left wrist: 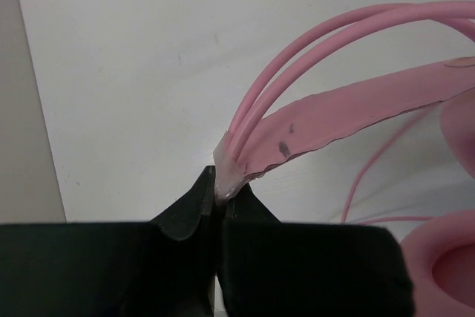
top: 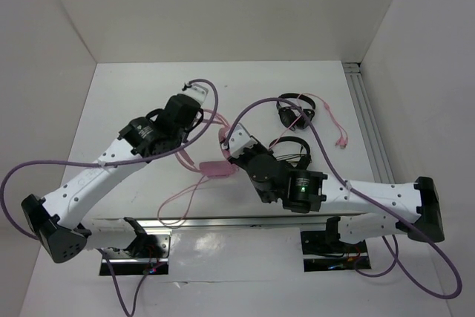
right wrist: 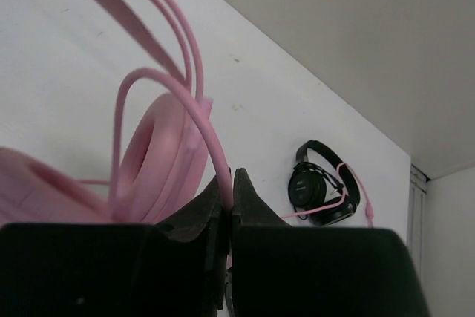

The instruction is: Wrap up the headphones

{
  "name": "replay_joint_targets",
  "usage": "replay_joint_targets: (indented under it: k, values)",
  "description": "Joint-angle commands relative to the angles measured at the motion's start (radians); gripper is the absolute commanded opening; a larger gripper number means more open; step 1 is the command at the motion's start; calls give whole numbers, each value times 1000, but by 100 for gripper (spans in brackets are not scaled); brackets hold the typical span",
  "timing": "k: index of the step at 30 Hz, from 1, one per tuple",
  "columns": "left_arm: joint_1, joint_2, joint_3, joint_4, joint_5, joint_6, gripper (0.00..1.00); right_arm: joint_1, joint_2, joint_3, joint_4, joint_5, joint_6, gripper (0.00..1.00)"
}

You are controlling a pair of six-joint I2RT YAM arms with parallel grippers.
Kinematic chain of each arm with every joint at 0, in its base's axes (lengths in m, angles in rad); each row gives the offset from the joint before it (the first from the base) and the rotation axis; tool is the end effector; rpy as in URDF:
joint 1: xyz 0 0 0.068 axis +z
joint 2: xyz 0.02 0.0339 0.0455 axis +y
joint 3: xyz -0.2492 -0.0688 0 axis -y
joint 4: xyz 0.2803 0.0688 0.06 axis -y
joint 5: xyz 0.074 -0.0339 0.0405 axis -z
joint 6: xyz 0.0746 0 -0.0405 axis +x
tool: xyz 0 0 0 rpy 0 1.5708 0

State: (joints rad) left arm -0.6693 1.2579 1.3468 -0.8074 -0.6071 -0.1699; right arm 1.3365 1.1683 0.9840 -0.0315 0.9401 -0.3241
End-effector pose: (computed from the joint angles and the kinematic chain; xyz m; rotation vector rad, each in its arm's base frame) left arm 0.2766 -0.1645 0.3462 0.2327 2.1371 0.2152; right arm 0.1339 0.3013 0.3251 -0.7268 1.5347 -0.0853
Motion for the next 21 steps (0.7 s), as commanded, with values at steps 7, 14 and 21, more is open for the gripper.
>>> replay_joint_targets:
  k: [7, 14, 21]
  values:
    - [-164, -75, -40, 79, 9, 119, 0, -29, -85, 50, 2, 45, -99, 0]
    - [-190, -218, -63, 79, 235, 170, 0, -200, -119, -1, 47, -247, -61, 5]
    - [-190, -241, -20, 22, 501, 199, 0, -304, -59, 27, 39, -461, 7, 6]
